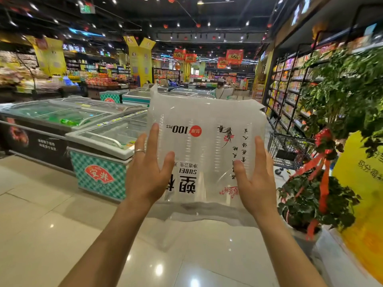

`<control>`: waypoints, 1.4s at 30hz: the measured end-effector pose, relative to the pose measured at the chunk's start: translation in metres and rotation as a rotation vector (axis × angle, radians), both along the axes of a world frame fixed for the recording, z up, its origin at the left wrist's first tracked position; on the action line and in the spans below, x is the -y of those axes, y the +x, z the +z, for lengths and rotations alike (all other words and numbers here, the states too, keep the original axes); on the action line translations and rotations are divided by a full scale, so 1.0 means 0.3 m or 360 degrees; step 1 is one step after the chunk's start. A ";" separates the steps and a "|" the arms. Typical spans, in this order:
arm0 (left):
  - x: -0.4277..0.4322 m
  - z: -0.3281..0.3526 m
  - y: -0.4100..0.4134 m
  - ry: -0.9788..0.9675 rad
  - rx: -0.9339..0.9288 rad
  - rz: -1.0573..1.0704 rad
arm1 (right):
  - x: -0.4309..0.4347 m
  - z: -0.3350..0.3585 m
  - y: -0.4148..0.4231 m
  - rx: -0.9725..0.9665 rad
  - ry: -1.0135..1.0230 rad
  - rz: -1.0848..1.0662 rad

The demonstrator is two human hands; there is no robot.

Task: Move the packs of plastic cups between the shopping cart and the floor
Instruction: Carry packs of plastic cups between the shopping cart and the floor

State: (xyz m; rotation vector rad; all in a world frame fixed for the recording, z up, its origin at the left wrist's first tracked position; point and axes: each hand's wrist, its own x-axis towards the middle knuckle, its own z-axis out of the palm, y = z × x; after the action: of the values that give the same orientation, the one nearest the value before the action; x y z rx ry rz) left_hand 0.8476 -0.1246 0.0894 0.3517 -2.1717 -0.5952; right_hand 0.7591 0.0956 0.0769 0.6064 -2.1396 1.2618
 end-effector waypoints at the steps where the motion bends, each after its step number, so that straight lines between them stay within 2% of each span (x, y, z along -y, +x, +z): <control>1: 0.007 -0.005 -0.051 0.0000 -0.0005 -0.0014 | 0.005 -0.001 -0.048 -0.0003 0.0000 -0.0005; 9: 0.106 -0.039 -0.514 0.0042 -0.0036 -0.0037 | 0.104 -0.029 -0.477 -0.0008 -0.0024 -0.0063; 18: 0.382 -0.027 -1.140 0.0062 -0.0072 -0.0078 | 0.376 0.003 -1.075 -0.0022 -0.0015 -0.0110; 26: 0.590 -0.058 -1.541 0.0053 -0.0050 -0.0098 | 0.583 -0.026 -1.471 0.0034 -0.0030 -0.0091; 35: 0.745 -0.095 -1.977 0.0038 -0.0028 0.0004 | 0.762 -0.073 -1.952 0.0076 -0.0039 0.0001; 42: 0.870 -0.132 -2.429 0.0034 0.0066 0.0177 | 0.920 -0.129 -2.489 0.0148 -0.0059 0.0162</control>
State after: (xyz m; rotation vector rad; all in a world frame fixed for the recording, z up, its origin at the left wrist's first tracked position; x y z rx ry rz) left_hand 0.1189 -0.3856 0.0496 0.4966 -2.1705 -0.5533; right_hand 0.0125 -0.1804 0.0381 0.6600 -2.1791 1.4068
